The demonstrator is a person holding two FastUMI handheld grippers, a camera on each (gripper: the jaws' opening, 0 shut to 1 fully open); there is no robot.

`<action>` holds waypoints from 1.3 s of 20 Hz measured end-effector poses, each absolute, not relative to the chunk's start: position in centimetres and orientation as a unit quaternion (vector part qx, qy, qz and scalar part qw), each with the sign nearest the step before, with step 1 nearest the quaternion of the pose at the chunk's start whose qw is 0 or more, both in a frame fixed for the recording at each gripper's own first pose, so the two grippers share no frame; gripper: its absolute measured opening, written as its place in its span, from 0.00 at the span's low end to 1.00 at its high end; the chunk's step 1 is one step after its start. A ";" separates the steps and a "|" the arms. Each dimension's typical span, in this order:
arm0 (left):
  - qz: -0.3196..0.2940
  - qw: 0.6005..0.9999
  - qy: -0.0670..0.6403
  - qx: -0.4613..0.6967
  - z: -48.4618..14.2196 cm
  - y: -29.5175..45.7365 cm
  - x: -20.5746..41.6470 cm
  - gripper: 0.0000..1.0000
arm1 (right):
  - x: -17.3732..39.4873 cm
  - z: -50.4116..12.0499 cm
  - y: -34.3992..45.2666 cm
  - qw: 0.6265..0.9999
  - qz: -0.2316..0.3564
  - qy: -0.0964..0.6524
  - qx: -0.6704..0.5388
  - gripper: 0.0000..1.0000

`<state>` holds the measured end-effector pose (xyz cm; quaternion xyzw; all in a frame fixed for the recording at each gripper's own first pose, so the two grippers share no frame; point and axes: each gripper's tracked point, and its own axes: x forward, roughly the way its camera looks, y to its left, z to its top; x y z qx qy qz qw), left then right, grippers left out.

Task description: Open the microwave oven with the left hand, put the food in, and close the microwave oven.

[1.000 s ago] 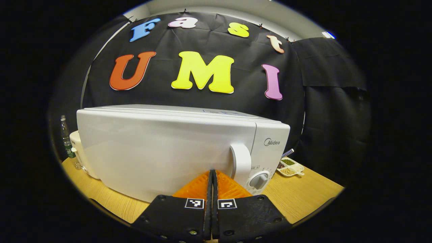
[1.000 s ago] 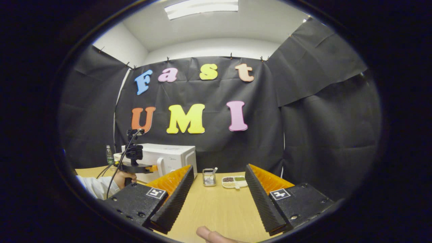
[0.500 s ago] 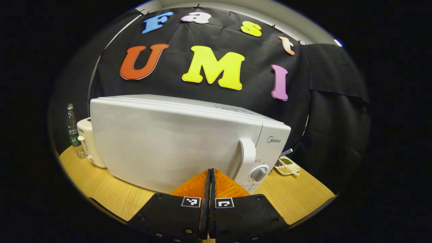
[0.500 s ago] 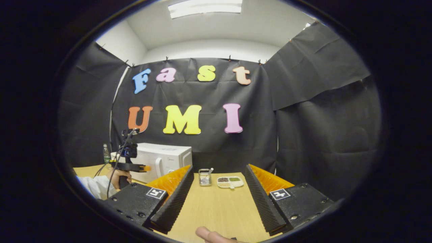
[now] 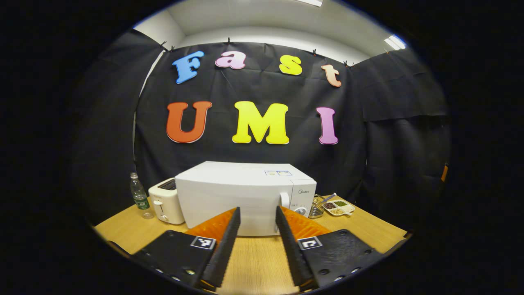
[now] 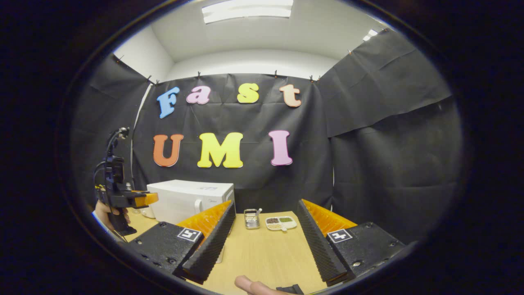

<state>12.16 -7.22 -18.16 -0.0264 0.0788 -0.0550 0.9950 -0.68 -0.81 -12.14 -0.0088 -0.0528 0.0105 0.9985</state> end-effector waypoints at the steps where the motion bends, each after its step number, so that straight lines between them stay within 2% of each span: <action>1: -0.046 0.995 0.082 -0.023 -17.6 -6.5 10.8 0.67 | -1.1 -11.6 -0.4 0.998 0.011 -0.055 -0.008 0.96; 2: -0.038 0.996 0.079 -0.022 -16.6 -6.1 9.7 0.96 | -1.5 -11.3 -0.1 0.998 0.010 -0.055 -0.008 0.96; 3: -0.033 0.996 0.075 -0.023 -15.6 -5.5 8.5 0.95 | -1.8 -11.0 0.2 0.998 0.010 -0.055 -0.009 0.93; 6: -0.034 0.998 0.046 -0.016 -12.6 -4.6 4.8 0.94 | -2.9 -9.8 1.6 0.998 0.017 -0.060 -0.013 0.93; 7: -0.027 0.999 0.037 -0.012 -11.7 -4.0 3.5 0.94 | -3.2 -9.4 1.9 0.998 0.019 -0.061 -0.016 0.97; 8: -0.027 0.999 0.031 -0.011 -11.1 -3.9 2.4 0.94 | -3.5 -9.1 2.2 0.998 0.019 -0.064 -0.020 0.93; 9: -0.031 0.999 0.026 -0.014 -10.6 -4.1 1.1 0.94 | -3.8 -8.7 2.5 0.997 0.021 -0.067 -0.022 0.96; 12: -0.041 0.999 0.017 -0.010 -9.0 -4.6 -2.7 0.94 | -4.6 -8.1 3.2 0.997 0.024 -0.070 -0.023 0.93; 13: -0.038 0.999 0.011 -0.007 -8.5 -4.5 -3.8 0.94 | -4.7 -8.0 3.6 0.997 0.027 -0.068 -0.023 0.96; 15: -0.038 0.999 -0.007 -0.003 -7.1 -4.6 -6.0 0.94 | -5.1 -7.8 4.2 0.997 0.033 -0.066 -0.020 0.93; 16: -0.039 0.999 -0.013 -0.001 -6.9 -4.7 -7.0 0.94 | -5.4 -7.5 4.4 0.997 0.035 -0.067 -0.017 0.97; 18: -0.026 1.000 -0.017 -0.001 -6.9 -4.0 -8.7 0.94 | -5.9 -6.9 4.6 0.997 0.038 -0.072 -0.013 0.97; 19: -0.015 1.000 -0.020 0.001 -6.8 -3.4 -9.3 0.84 | -6.2 -6.7 4.7 0.996 0.039 -0.075 -0.011 0.93; 20: -0.006 1.000 -0.017 0.002 -7.2 -3.1 -9.6 0.96 | -6.4 -6.7 4.8 0.996 0.041 -0.076 -0.011 0.96; 26: 0.000 1.000 0.001 0.011 -8.7 -3.0 -10.0 0.96 | -7.4 -7.3 4.7 0.996 0.048 -0.074 -0.013 0.96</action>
